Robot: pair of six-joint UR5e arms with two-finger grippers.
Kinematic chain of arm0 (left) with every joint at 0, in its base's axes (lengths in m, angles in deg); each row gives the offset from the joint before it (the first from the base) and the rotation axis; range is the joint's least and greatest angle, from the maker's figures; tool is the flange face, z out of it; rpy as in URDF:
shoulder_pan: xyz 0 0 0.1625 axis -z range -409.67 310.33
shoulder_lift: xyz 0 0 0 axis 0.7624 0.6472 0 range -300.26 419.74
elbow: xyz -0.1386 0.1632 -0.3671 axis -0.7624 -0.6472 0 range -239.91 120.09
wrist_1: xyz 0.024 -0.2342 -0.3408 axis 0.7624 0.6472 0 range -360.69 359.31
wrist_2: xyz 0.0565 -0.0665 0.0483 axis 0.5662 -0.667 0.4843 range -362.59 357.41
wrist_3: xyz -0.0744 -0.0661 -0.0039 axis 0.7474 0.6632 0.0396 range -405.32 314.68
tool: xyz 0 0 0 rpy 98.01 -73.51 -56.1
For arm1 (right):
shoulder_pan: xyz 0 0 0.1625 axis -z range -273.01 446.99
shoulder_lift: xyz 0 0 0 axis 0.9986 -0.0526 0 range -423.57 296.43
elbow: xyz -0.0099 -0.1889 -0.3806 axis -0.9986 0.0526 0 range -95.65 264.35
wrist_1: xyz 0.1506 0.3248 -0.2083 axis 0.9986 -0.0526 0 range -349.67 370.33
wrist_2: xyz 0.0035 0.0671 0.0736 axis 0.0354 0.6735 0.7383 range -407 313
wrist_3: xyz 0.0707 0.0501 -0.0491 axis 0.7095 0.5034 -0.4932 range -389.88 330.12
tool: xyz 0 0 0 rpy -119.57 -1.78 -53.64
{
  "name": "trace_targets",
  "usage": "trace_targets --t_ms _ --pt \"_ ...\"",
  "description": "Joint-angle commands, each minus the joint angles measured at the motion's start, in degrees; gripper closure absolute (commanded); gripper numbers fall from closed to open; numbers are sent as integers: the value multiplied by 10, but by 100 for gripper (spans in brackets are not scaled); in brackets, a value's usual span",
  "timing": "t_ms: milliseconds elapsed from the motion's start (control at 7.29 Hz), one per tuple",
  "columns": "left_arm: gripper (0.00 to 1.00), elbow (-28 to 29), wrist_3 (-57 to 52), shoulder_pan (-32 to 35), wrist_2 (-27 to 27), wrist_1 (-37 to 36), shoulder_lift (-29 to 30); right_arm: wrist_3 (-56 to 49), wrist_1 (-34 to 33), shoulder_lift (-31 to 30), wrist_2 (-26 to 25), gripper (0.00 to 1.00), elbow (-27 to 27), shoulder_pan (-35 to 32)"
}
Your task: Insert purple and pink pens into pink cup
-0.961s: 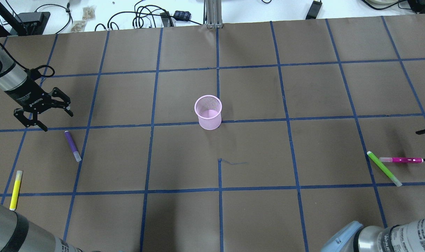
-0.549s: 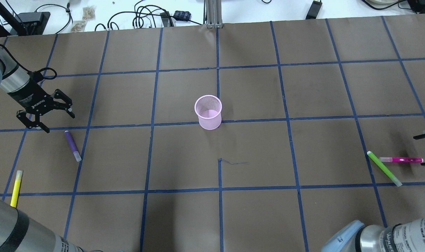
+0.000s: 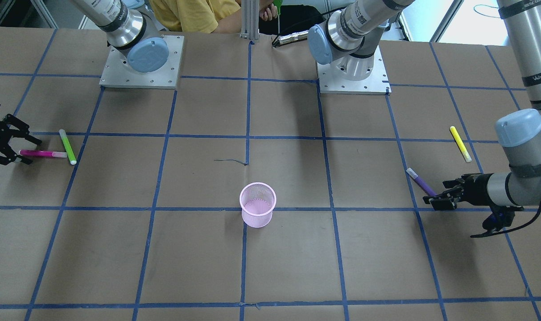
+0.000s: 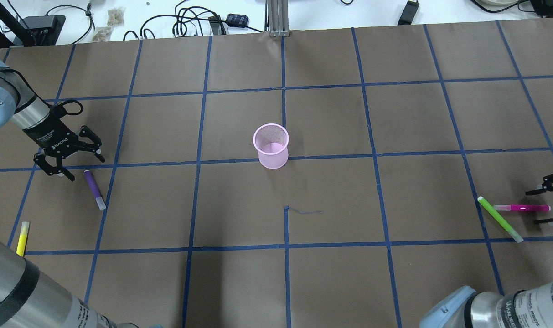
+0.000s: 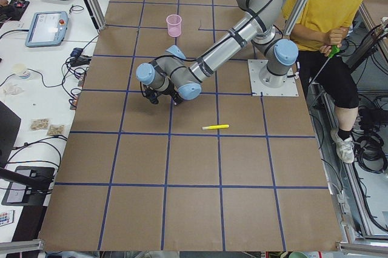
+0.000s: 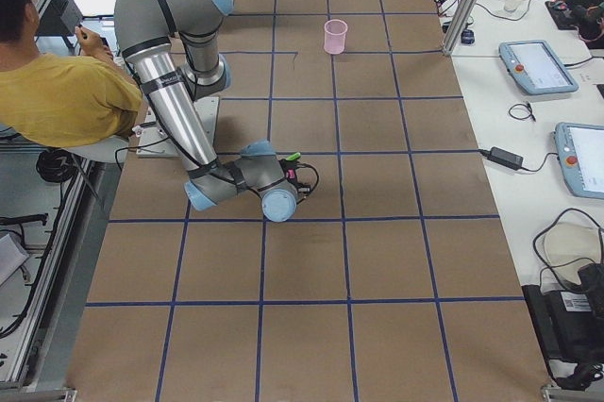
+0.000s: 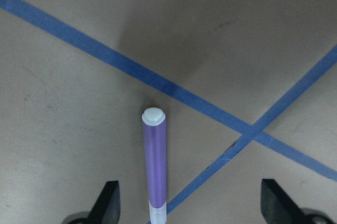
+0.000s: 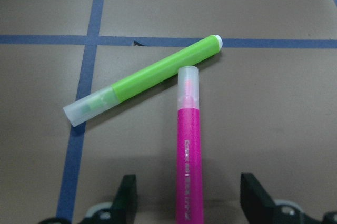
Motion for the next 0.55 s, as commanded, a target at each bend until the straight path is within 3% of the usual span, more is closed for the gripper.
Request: trace_targets --t_ms 0,137,412 --pt "6 -6 -4 -1 -1 -4 5 -10 -1 0 0 78 2 0" --pt "7 -5 -13 -3 4 -6 7 -10 0 -2 0 88 3 1" --pt "14 -6 -20 -11 6 -6 12 -8 1 -4 0 98 2 1"
